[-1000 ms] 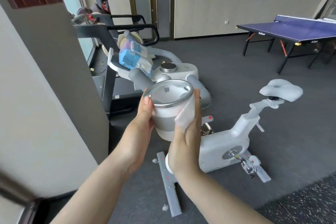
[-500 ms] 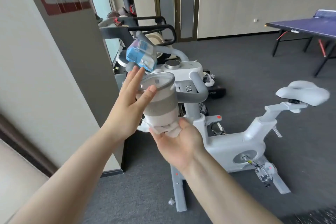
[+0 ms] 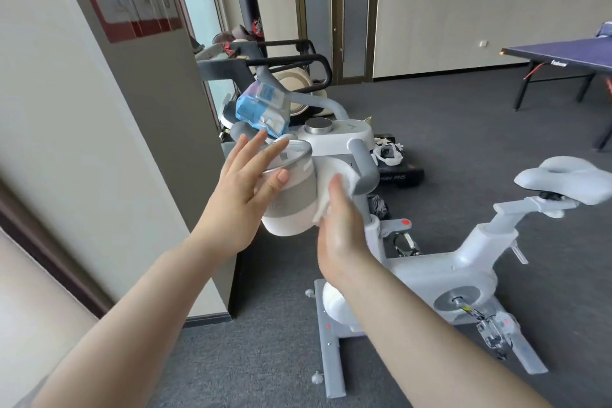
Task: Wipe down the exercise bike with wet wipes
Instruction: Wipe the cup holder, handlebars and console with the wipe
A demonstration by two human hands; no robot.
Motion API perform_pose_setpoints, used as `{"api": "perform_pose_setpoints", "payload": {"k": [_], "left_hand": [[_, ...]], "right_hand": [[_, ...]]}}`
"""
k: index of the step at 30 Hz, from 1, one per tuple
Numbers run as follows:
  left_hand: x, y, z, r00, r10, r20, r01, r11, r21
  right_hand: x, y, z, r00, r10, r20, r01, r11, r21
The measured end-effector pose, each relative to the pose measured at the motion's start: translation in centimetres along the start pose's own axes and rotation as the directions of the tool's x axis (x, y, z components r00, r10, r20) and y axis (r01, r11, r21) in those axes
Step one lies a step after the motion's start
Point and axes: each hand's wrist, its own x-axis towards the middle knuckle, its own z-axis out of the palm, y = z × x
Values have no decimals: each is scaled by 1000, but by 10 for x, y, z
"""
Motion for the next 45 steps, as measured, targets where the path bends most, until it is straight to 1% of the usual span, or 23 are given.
{"api": "perform_pose_setpoints", "payload": {"k": [2,5,7,9,12,14,18,19,22,25,27,28,29,30,31,32,33,34,37,40,42,44,45], "left_hand": [[3,-4,-3,999,41,29,-42,999,27],[6,-7,-8,994,71,79,-76,995,67],[7,-5,-10,992,82,93,-91,991,95],[6,-3,-11,991,89,97,-99,990,104],[4,-4,-9,993,97,73,-105,989,103],[1,-6,-5,993,113,36,-116,989,93],[-4,-8,5,991,120,-58,-118,992,36],[-5,-7,8,989,120,-87,-119,993,23],[-12,-4,17,979,122,-163,-119,993,23],[-23,-4,22,967,147,-206,-149,989,9],[-28,-6,25,965,171,-198,-171,985,16],[-29,-7,26,965,177,-192,-177,984,17],[-29,-7,28,964,182,-195,-184,983,6],[-28,-7,30,960,186,-209,-194,981,-19],[-27,-8,32,956,188,-225,-204,978,-50],[-26,-9,34,953,191,-237,-214,974,-75],[-25,-10,36,949,196,-248,-224,971,-88],[-23,-11,38,944,205,-260,-235,968,-91],[-22,-11,40,938,204,-280,-235,969,-79],[-25,-3,46,925,193,-328,-231,970,-81],[-28,4,59,870,356,-341,-352,933,75],[-27,13,82,813,500,-299,-452,865,217],[-24,16,96,815,522,-252,-470,850,238]], "right_hand": [[4,-3,12,997,-68,38,72,988,-134],[0,10,15,994,-104,25,106,991,-80],[-5,22,11,998,50,-37,-49,999,16],[-3,32,7,965,250,-83,-236,960,152],[13,30,6,916,392,85,-393,839,376],[18,22,4,880,446,164,-470,770,430],[3,24,-14,869,382,314,-494,687,533],[0,22,-15,872,385,301,-489,688,537],[16,16,-11,931,359,68,-336,769,543],[29,0,-11,960,181,-214,-73,899,433],[41,-12,-21,891,-96,-445,202,959,198],[50,-16,-28,806,-306,-507,346,938,-16],[60,-18,-34,720,-516,-464,453,856,-250],[72,-15,-39,673,-664,-326,486,730,-481],[85,-8,-43,682,-722,-115,464,549,-695],[98,4,-48,716,-692,95,428,328,-842],[106,15,-50,736,-637,229,394,128,-910],[106,22,-48,736,-607,301,392,18,-920],[93,22,-41,662,-588,465,596,37,-802],[111,9,-78,675,-455,581,636,-39,-770],[135,-3,-115,704,-406,583,622,-43,-782],[151,-16,-135,718,-343,606,653,32,-757],[159,-22,-141,720,-304,624,670,68,-739]]}}
